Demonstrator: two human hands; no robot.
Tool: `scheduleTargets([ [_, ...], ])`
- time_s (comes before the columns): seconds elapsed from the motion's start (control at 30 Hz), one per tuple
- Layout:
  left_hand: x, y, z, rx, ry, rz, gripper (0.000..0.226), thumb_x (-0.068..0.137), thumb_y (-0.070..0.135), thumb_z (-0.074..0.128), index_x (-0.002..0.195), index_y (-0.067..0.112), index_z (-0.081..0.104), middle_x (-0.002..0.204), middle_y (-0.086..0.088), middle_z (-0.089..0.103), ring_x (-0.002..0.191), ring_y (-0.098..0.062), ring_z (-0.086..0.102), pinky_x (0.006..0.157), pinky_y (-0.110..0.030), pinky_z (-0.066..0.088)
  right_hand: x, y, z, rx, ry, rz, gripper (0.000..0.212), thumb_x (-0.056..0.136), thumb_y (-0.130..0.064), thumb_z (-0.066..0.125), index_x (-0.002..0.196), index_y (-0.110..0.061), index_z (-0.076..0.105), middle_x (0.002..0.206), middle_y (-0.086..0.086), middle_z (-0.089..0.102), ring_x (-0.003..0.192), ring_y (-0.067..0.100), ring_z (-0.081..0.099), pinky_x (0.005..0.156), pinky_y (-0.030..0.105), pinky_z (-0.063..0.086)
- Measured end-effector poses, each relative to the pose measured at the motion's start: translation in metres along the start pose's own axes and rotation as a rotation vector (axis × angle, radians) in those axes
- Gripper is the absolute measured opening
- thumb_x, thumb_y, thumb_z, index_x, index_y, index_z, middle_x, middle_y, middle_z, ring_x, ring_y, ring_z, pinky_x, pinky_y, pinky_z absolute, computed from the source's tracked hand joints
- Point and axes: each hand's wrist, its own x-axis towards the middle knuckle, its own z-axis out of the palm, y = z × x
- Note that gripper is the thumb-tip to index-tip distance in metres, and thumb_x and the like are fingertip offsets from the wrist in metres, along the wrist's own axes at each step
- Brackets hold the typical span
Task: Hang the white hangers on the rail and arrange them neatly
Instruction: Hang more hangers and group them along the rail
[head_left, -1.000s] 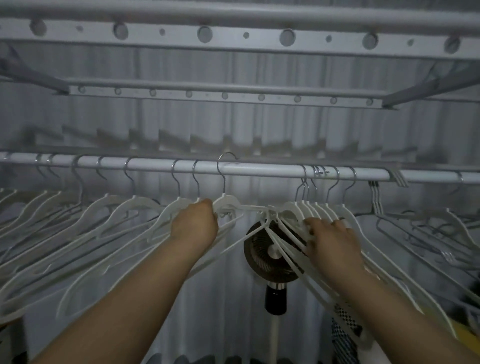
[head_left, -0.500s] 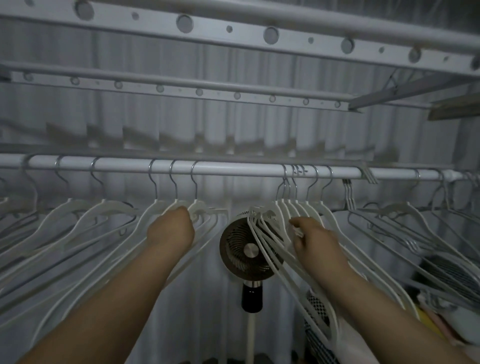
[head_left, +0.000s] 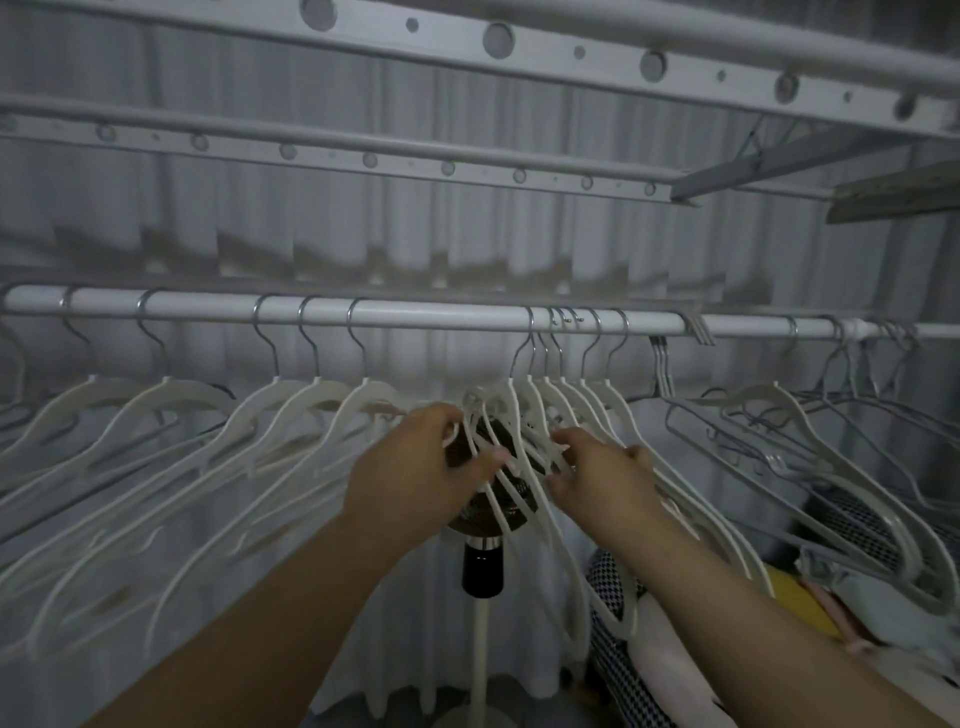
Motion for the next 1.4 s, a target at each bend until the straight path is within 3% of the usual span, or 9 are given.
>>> scheduleTargets([
  [0.13, -0.005, 0.017, 0.03, -0.107, -0.27, 0.028, 0.065, 0.062, 0.064, 0.057, 0.118, 0.034, 0.046, 0.114, 0.015, 0.055, 0.099, -0.006, 0.058, 0.087, -0.033, 0.05, -0.003, 0.007, -0.005, -0.059, 0.039, -0.041, 0.038, 0.091, -0.025, 0.046, 0.129, -0.024, 0.045, 0.116, 0.0, 0.065, 0.116, 0.018, 0.052, 0.089, 0.029, 0.012],
  [0.2, -0.007, 0.022, 0.04, -0.217, -0.319, -0.024, 0.061, 0.065, 0.065, 0.055, 0.113, 0.029, 0.044, 0.109, 0.018, 0.055, 0.093, -0.009, 0.059, 0.075, -0.03, 0.051, -0.005, 0.009, -0.009, -0.024, 0.026, -0.064, 0.04, 0.09, -0.027, 0.047, 0.13, -0.025, 0.045, 0.115, -0.001, 0.065, 0.116, 0.016, 0.052, 0.084, 0.029, 0.01],
  [0.3, -0.01, 0.026, 0.047, -0.379, -0.268, -0.114, 0.027, 0.083, 0.043, 0.057, 0.099, 0.037, 0.036, 0.083, 0.025, 0.044, 0.068, -0.005, 0.053, 0.052, -0.021, 0.038, -0.007, 0.012, -0.012, 0.008, 0.016, -0.101, 0.042, 0.087, -0.033, 0.051, 0.128, -0.026, 0.046, 0.116, -0.001, 0.065, 0.117, 0.016, 0.05, 0.089, 0.03, 0.011],
  [0.47, -0.006, 0.024, 0.049, -0.573, -0.266, -0.304, 0.058, 0.083, 0.028, 0.062, 0.133, 0.02, 0.033, 0.103, 0.001, 0.057, 0.082, -0.016, 0.062, 0.053, -0.023, 0.047, -0.005, 0.013, -0.008, 0.014, 0.012, -0.125, 0.053, 0.084, -0.047, 0.054, 0.131, -0.025, 0.044, 0.12, -0.001, 0.063, 0.12, 0.016, 0.048, 0.096, 0.031, 0.017],
  [0.6, -0.003, 0.022, 0.053, -0.673, -0.264, -0.371, 0.052, 0.087, 0.007, 0.053, 0.132, 0.016, 0.03, 0.075, -0.001, 0.055, 0.059, -0.015, 0.057, 0.05, -0.026, 0.05, -0.002, 0.015, -0.004, 0.022, 0.008, -0.143, 0.052, 0.084, -0.044, 0.056, 0.131, -0.027, 0.044, 0.122, -0.003, 0.062, 0.12, 0.015, 0.047, 0.097, 0.031, 0.018],
  [0.97, -0.008, 0.019, 0.058, -0.985, -0.403, -0.424, 0.015, 0.092, 0.018, 0.05, 0.101, 0.013, 0.061, 0.091, -0.011, 0.067, 0.063, -0.015, 0.067, 0.052, -0.018, 0.051, 0.002, 0.017, -0.004, 0.079, 0.032, -0.204, 0.036, 0.09, -0.029, 0.046, 0.126, -0.028, 0.049, 0.116, -0.005, 0.065, 0.115, 0.015, 0.051, 0.093, 0.029, 0.015],
  [1.17, -0.018, 0.012, 0.059, -1.067, -0.347, -0.422, 0.017, 0.085, 0.002, 0.057, 0.088, 0.019, 0.06, 0.075, -0.007, 0.064, 0.058, -0.014, 0.062, 0.054, -0.018, 0.054, 0.004, 0.008, 0.0, 0.119, 0.026, -0.204, 0.036, 0.086, -0.037, 0.055, 0.121, -0.03, 0.053, 0.107, -0.007, 0.068, 0.111, 0.013, 0.054, 0.073, 0.027, 0.009],
  [1.3, -0.022, 0.008, 0.048, -1.046, -0.308, -0.426, 0.02, 0.086, -0.002, 0.046, 0.101, 0.007, 0.057, 0.066, -0.008, 0.056, 0.053, -0.016, 0.054, 0.048, -0.022, 0.051, 0.006, 0.003, 0.0, 0.059, 0.01, -0.189, 0.035, 0.087, -0.032, 0.053, 0.122, -0.028, 0.052, 0.112, -0.005, 0.066, 0.115, 0.016, 0.049, 0.084, 0.03, 0.012],
  [1.4, -0.024, -0.001, 0.04, -0.96, -0.184, -0.458, 0.02, 0.085, -0.002, 0.041, 0.084, 0.014, 0.052, 0.048, 0.0, 0.047, 0.042, -0.01, 0.045, 0.042, -0.019, 0.038, 0.004, -0.002, 0.002, 0.018, 0.013, -0.164, 0.03, 0.089, -0.027, 0.05, 0.118, -0.024, 0.055, 0.112, -0.001, 0.065, 0.114, 0.02, 0.047, 0.086, 0.029, 0.016],
])
